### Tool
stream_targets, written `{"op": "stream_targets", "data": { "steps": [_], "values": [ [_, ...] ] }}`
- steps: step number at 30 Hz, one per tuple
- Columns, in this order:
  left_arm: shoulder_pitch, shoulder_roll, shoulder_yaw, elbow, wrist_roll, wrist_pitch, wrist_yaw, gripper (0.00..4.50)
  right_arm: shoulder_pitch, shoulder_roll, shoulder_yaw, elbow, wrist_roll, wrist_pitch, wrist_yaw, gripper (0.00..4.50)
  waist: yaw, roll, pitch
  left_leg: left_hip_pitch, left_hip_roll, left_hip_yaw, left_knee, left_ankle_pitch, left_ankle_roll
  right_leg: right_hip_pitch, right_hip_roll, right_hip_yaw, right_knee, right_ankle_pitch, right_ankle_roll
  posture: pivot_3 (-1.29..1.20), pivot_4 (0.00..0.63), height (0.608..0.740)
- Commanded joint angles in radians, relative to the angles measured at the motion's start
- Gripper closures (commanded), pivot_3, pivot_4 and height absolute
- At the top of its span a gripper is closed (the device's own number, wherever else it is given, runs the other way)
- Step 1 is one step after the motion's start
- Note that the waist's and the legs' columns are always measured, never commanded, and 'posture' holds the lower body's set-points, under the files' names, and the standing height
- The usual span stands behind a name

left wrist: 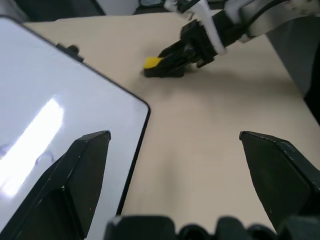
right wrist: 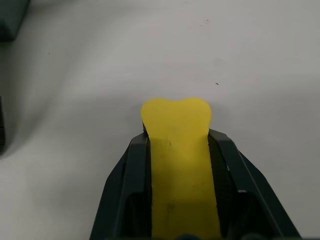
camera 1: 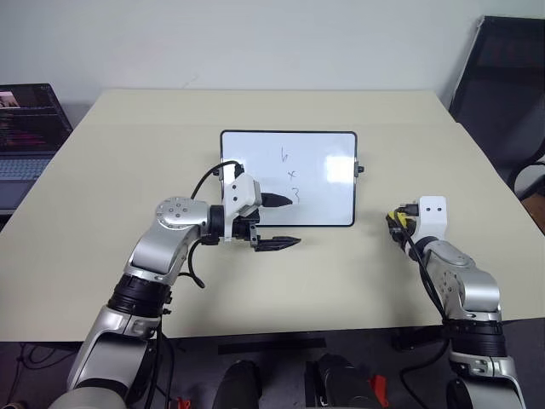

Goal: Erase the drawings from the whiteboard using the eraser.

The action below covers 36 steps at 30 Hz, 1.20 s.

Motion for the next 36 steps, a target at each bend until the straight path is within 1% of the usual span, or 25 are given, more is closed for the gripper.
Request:
{"op": "stream_targets", "data": {
  "steps": [1,5,8,10,12,15,19,21,23,26,30,36],
  "values": [
    [0.048,0.001,0.074,-0.109,-0.017,0.063,0.11,0.0,0.035,-0.031,0.033,-0.133,-0.015,-0.018,0.03,3.36,0.001,0.0,0.0,0.0,0.0,0.0,0.0,0.0,0.0,0.0,0.0,0.0,0.0,0.0,0.0,0.0,0.15,0.74],
    [0.118,-0.013,0.132,-0.227,-0.027,0.171,0.253,0.0,0.105,-0.065,0.095,-0.273,-0.047,-0.054,0.061,3.37,0.001,0.0,0.0,0.0,0.0,-0.002,0.0,0.0,0.0,0.0,-0.001,0.0,0.0,0.0,0.001,0.0,0.15,0.74],
    [0.136,0.002,0.144,-0.288,0.009,0.25,0.35,0.0,0.13,-0.059,0.109,-0.37,-0.009,-0.004,0.092,3.37,0.001,0.0,0.0,0.0,0.0,-0.002,0.0,0.0,0.0,0.0,-0.001,0.0,0.0,0.0,0.001,0.0,0.15,0.74],
    [0.138,0.015,0.141,-0.308,0.026,0.278,0.382,0.0,0.123,-0.054,0.106,-0.405,0.012,0.027,0.105,3.37,0.001,0.0,0.0,0.0,0.0,-0.002,0.0,0.0,0.0,0.0,-0.001,0.0,0.0,0.0,0.001,0.0,0.15,0.74],
    [0.129,0.025,0.141,-0.316,0.037,0.299,0.406,0.0,0.089,-0.057,0.112,-0.422,0.023,0.044,0.115,3.37,0.001,0.0,0.0,0.001,0.0,-0.002,0.001,0.0,0.0,0.001,-0.001,0.0,0.0,0.0,0.002,0.0,0.15,0.74],
    [0.08,0.035,0.155,-0.295,0.055,0.341,0.457,0.0,-0.069,-0.059,0.158,-0.383,0.021,0.039,0.148,3.37,-0.002,0.0,0.002,0.001,0.0,-0.001,0.001,0.0,0.0,0.0,-0.001,0.001,0.0,0.0,0.002,0.0,0.15,0.74],
    [0.057,0.055,0.17,-0.244,0.076,0.333,0.482,0.0,-0.285,-0.04,0.284,-0.229,-0.047,-0.041,0.194,3.37,-0.007,0.0,0.002,0.002,0.0,-0.001,0.001,0.0,0.0,0.0,0.001,0.001,0.0,0.001,0.002,0.0,0.15,0.74],
    [0.049,0.059,0.171,-0.222,0.086,0.321,0.494,0.0,-0.36,-0.012,0.314,-0.138,-0.071,-0.083,0.195,3.37,-0.004,0.0,0.001,0.002,0.0,-0.001,0.0,0.0,0.0,0.0,0.001,-0.001,0.0,0.001,0.001,0.0,0.15,0.74],
    [0.035,0.058,0.165,-0.209,0.099,0.316,0.508,0.0,-0.445,0.009,0.366,-0.016,-0.113,-0.154,0.219,3.37,0.0,0.0,0.002,0.0,0.0,-0.001,0.0,0.0,0.0,0.0,0.0,-0.002,0.0,0.003,-0.003,0.0,0.15,0.74],
    [0.022,0.055,0.156,-0.206,0.107,0.323,0.517,0.0,-0.541,0.04,0.431,0.156,-0.169,-0.262,0.259,3.37,0.001,0.0,0.002,-0.003,-0.001,-0.001,0.0,0.0,-0.001,-0.003,-0.002,-0.001,-0.001,0.003,-0.004,0.0,0.15,0.74],
    [0.019,0.055,0.156,-0.209,0.111,0.332,0.52,0.0,-0.628,0.077,0.464,0.349,-0.22,-0.381,0.287,3.37,0.003,0.0,0.002,-0.005,-0.001,-0.001,0.0,-0.001,-0.001,-0.004,-0.002,-0.003,-0.001,0.003,-0.004,0.0,0.15,0.74],
    [0.041,0.058,0.151,-0.22,0.117,0.322,0.509,0.0,-0.744,0.115,0.465,0.625,-0.29,-0.545,0.279,3.37,0.001,0.0,0.002,-0.006,-0.001,-0.002,0.001,-0.001,-0.001,-0.005,-0.003,-0.003,0.0,0.004,-0.004,0.0,0.15,0.74]
  ]
}}
